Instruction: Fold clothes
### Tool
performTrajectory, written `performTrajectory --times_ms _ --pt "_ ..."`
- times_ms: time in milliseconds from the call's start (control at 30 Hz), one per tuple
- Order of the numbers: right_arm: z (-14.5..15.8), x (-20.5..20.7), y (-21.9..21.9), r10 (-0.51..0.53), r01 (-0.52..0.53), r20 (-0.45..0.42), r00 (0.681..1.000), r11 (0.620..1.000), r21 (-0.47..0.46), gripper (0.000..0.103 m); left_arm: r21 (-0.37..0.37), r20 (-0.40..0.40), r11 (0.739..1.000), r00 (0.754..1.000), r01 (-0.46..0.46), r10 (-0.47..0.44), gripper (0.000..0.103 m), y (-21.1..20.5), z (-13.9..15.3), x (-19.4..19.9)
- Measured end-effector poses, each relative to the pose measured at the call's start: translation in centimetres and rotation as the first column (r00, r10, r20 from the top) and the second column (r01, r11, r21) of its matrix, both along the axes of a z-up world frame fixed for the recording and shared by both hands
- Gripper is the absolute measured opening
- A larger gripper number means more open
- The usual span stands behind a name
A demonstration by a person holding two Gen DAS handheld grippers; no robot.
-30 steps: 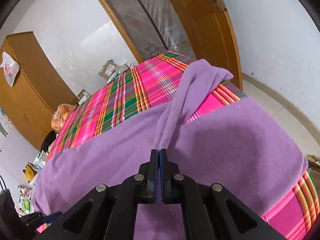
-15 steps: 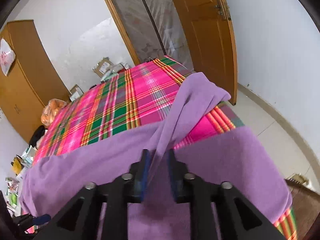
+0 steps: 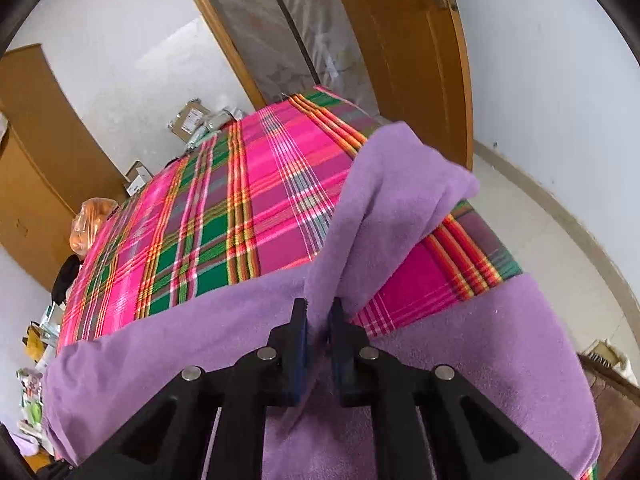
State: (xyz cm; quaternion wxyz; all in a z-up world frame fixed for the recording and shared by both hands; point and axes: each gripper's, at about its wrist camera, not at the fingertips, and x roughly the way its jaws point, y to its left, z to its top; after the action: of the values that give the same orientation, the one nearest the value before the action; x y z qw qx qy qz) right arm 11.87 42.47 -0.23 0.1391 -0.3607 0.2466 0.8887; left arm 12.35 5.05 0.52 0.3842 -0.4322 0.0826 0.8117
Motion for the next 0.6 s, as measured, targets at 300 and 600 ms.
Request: performTrajectory --times_ms 300,600 --pt "3.5 3.2 -1.0 -0.012 0.018 -0.124 0.992 0.998 0.052 0.009 0.074 -0.029 0.997 0.999 -0.026 0.029 0.006 -1.2 1.4 0.1" --pt "6.5 7.5 -2.0 -0.027 0.050 -0.208 0.978 0.993 0.109 0.009 0.122 -0.090 0.992 0.996 0.009 0.002 0.006 -2.1 3.6 2.0"
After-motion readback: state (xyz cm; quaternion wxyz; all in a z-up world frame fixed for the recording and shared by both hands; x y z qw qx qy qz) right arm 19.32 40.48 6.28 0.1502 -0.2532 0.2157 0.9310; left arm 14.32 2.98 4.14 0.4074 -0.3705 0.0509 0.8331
